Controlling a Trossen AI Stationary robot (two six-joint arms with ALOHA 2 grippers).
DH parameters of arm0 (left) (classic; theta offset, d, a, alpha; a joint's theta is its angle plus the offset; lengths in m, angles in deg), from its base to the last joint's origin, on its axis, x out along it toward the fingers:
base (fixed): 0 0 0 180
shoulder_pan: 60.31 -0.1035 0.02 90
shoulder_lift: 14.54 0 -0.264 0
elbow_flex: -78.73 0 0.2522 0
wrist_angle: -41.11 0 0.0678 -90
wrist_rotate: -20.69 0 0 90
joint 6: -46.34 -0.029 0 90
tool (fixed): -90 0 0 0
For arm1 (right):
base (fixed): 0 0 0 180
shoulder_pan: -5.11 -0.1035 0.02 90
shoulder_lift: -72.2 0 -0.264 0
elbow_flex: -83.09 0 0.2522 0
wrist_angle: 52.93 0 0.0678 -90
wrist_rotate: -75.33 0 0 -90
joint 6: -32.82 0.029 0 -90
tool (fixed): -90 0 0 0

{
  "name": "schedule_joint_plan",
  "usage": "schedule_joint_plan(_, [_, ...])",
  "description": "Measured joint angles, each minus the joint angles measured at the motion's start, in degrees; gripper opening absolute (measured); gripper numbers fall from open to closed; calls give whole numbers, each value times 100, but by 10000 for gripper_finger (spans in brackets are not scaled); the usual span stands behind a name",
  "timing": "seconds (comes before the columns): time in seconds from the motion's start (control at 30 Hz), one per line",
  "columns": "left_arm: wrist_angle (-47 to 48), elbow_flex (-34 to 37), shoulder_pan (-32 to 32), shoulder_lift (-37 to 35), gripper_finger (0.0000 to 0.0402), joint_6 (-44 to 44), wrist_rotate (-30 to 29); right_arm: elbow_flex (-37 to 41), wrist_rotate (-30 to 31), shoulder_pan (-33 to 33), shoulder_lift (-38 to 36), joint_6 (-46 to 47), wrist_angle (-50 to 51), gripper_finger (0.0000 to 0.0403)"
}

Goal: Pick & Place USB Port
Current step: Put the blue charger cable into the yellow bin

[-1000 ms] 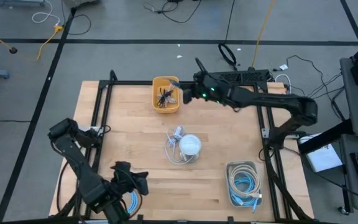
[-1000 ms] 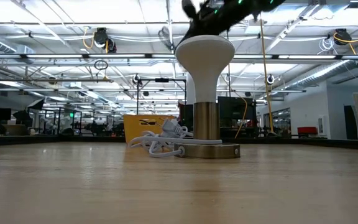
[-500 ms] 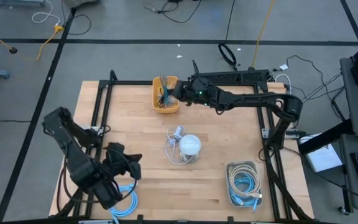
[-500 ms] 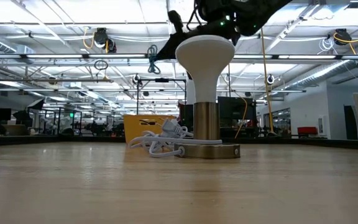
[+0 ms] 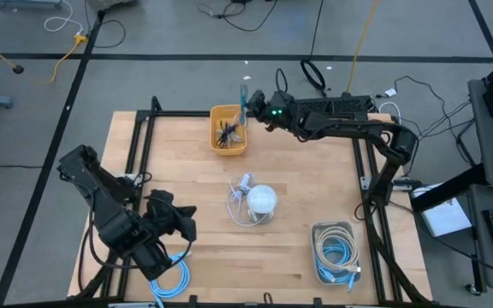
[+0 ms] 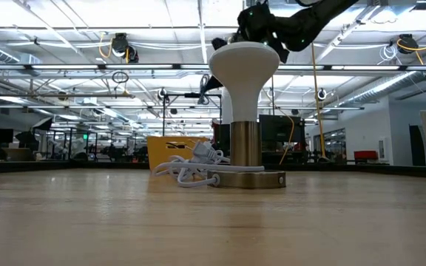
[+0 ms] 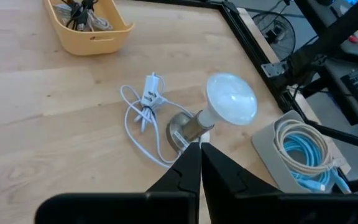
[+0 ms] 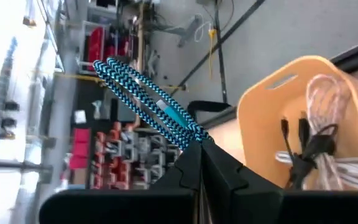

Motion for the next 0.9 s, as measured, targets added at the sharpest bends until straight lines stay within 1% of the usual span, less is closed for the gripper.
schedule_joint_plan(0.1, [2,0,-60,0,8,-97,12,-2,-12,-59,180,-36,199,0])
schedule_joint_plan(0.2, [-9,0,-96,0,3,-190,23,22,-280,-120,432,126,332,0])
schedule_joint_plan(0.37, [-57,0,-133,0,19,-191,67,2,-310,-370,866,313,-143,0])
schedule_joint_plan(0.47, [-133,0,-118,0,17,-191,102,16,-297,-462,1009,418,-260,0])
schedule_joint_plan(0.6, [-228,0,-74,0,3,-191,100,5,-285,-470,1086,422,-169,0])
schedule_joint_plan(0.8, [-376,0,-53,0,19,-299,98,7,-42,-424,1083,274,-157,0])
schedule_joint_plan(0.9, [-421,0,-53,0,19,-312,98,7,4,-363,1083,278,-172,0])
